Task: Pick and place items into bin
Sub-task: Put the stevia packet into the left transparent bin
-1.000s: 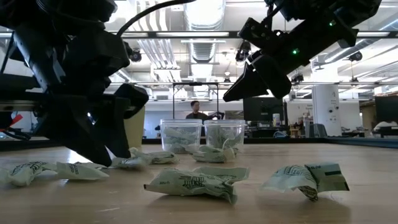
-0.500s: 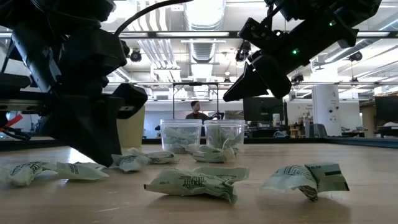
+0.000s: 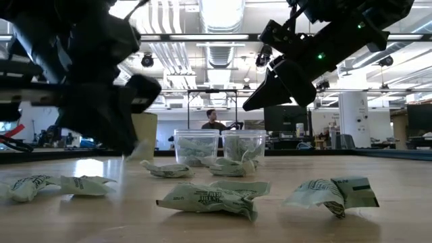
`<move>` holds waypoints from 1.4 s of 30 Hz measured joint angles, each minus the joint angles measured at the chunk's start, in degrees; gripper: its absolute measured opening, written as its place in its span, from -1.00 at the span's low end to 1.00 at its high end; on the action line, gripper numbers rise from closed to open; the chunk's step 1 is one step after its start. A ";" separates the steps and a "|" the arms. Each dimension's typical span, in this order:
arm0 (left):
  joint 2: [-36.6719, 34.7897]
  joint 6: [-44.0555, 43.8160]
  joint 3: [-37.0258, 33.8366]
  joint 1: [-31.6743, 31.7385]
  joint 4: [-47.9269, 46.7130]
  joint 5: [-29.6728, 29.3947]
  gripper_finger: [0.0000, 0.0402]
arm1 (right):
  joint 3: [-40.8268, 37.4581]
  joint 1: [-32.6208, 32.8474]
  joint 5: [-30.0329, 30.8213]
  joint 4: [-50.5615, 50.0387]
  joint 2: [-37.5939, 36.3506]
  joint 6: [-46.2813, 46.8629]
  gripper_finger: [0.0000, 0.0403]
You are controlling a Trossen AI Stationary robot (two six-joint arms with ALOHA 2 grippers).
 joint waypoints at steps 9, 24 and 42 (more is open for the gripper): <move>-4.40 -0.14 -0.88 0.04 0.06 -26.50 -0.99 | -0.04 -0.02 0.02 -0.79 -0.02 0.00 -0.64; -4.36 7.25 -0.63 8.75 6.68 -39.84 -0.99 | -0.02 -0.02 0.04 -0.85 -0.02 0.00 -0.64; -2.64 6.92 -0.22 10.62 6.94 -36.55 -0.99 | -0.04 -0.02 0.09 -0.85 -0.02 0.00 -0.64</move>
